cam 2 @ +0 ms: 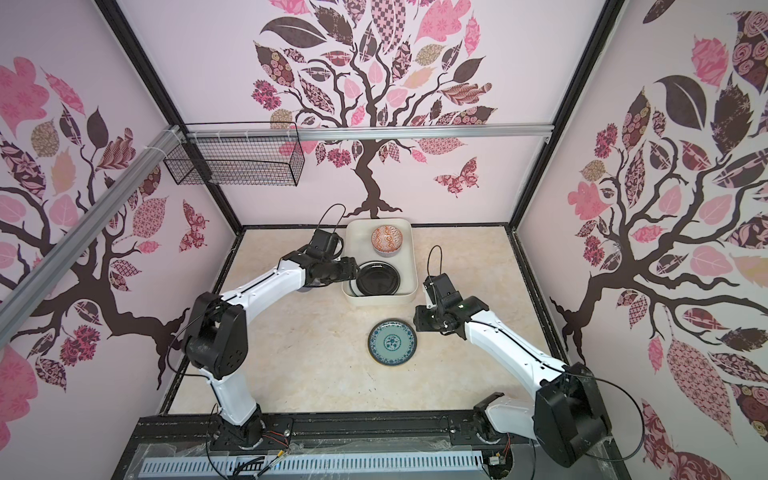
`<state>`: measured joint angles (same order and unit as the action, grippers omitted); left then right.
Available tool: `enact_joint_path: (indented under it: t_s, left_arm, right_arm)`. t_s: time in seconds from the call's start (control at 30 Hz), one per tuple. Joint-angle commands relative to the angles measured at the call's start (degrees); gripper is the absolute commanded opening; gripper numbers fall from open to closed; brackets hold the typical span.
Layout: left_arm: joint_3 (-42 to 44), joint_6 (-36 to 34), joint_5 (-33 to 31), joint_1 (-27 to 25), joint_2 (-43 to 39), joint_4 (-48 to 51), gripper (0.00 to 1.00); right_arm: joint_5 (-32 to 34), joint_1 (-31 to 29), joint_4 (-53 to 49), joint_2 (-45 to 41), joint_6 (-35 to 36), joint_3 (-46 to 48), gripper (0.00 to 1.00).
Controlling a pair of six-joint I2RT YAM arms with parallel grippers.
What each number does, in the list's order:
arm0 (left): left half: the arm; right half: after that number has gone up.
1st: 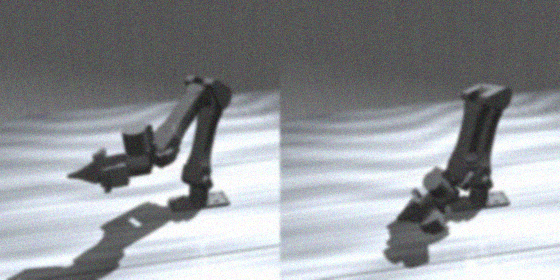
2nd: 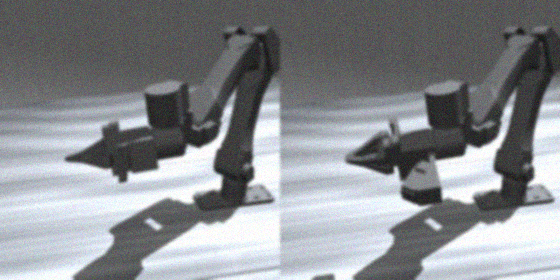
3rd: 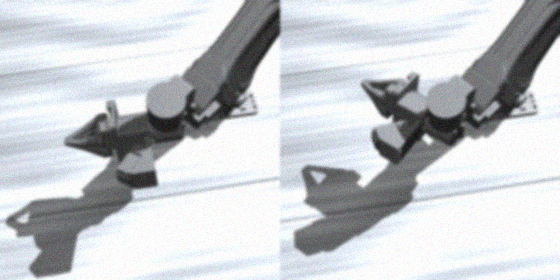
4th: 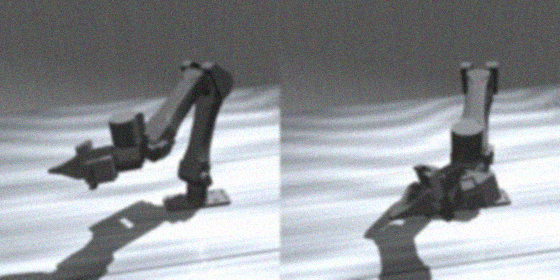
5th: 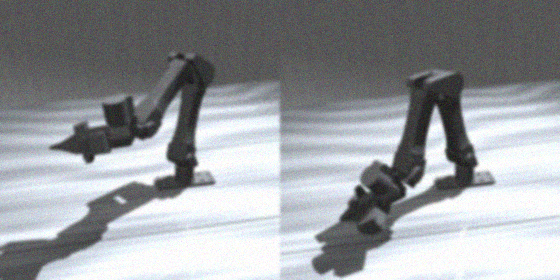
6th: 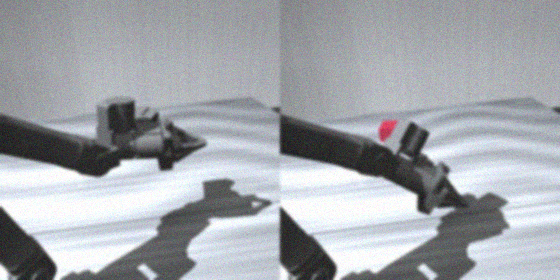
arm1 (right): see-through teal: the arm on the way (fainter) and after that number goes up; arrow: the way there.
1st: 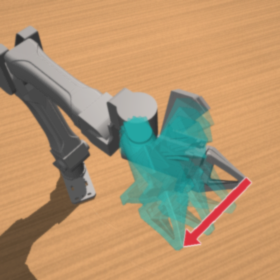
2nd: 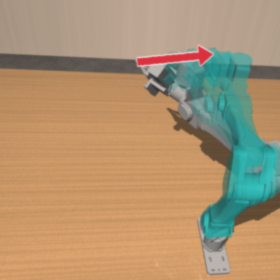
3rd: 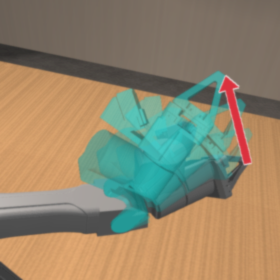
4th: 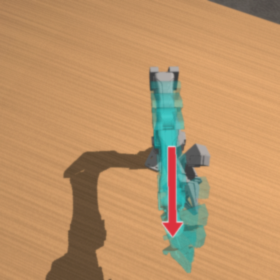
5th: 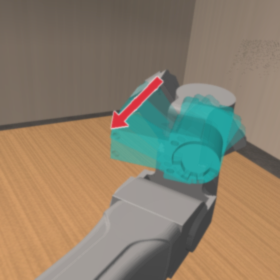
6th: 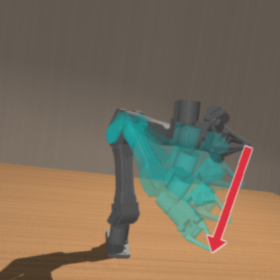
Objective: Place the mixed dishes into the plastic bin
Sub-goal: 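Lower the dark plate onto the white plate in the bin and open the left gripper, then move both grippers to opposite edges of the blue-floral plate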
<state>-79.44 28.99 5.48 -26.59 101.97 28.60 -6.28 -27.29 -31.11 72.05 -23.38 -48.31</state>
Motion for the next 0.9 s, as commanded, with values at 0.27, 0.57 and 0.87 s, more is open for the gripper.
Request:
enact_joint_path:
  t_s: [0.27,0.57,0.87]
  left_arm:
    - [26.70,2.73,-7.21,-8.25,-26.75,-1.27,0.98]
    - [41.37,7.53,-8.02,-9.93,-43.85,-0.79,0.98]
    - [43.66,7.70,-8.79,-9.89,-48.43,0.92,0.98]
  right_arm:
    - [1.23,-4.52,0.33,6.28,-3.07,2.30,0.44]
    - [4.29,-5.58,1.66,10.86,-3.67,2.76,0.36]
    - [4.53,-5.71,2.10,13.68,-3.42,2.42,0.25]
